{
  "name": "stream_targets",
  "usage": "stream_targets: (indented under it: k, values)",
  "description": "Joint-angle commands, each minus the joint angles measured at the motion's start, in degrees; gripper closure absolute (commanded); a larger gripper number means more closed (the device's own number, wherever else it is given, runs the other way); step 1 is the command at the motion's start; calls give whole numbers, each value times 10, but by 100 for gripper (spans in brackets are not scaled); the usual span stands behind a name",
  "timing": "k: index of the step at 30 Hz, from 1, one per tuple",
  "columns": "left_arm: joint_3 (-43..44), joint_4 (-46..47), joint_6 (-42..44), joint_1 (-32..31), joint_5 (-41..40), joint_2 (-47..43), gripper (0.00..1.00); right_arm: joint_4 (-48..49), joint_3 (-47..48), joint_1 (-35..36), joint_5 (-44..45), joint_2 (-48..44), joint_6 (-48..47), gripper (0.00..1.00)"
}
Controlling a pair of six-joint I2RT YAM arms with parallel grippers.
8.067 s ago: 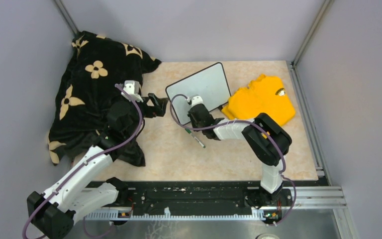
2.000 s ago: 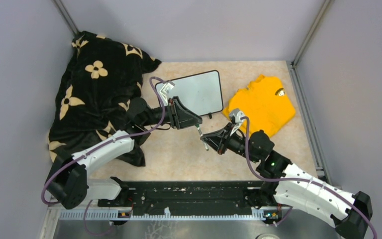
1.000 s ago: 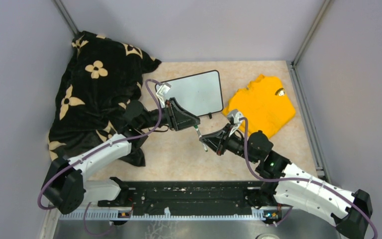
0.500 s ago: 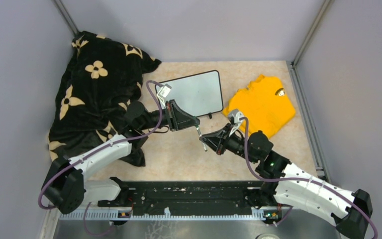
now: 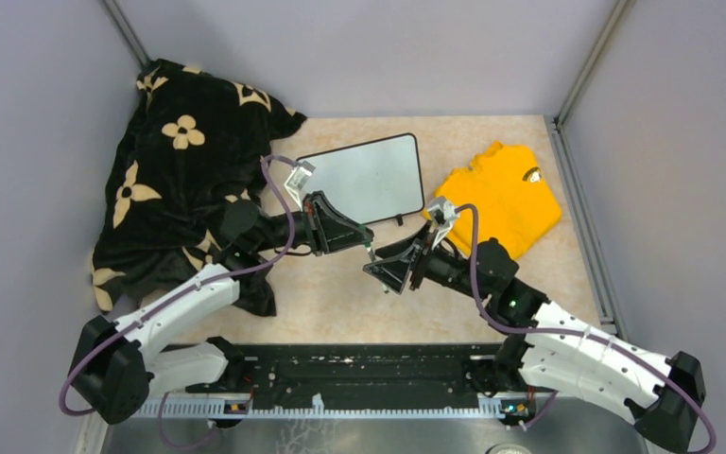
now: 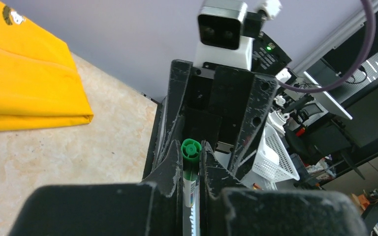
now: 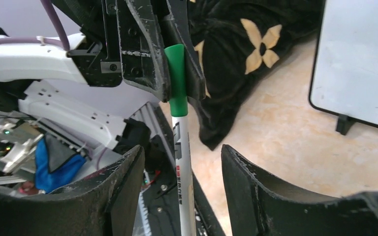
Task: Write a sentence on the whiteboard
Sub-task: Open the whiteboard marker at the center of the board.
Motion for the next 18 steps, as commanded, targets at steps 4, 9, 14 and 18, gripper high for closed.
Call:
stream_targets:
  k: [4, 9, 14, 18]
  values:
    - [-18, 37, 2, -3, 23, -41, 100, 94, 38, -11, -67, 25, 57, 50]
    - [-16, 40, -2, -2, 26, -47, 100, 123, 40, -11, -82, 44, 77, 60]
    - [-11, 43, -8, -2, 29, -53, 100, 142, 37, -11, -98, 55, 86, 78]
    - [-10, 43, -11, -3, 17, -63, 100, 139, 28, -11, -101, 50, 80, 97]
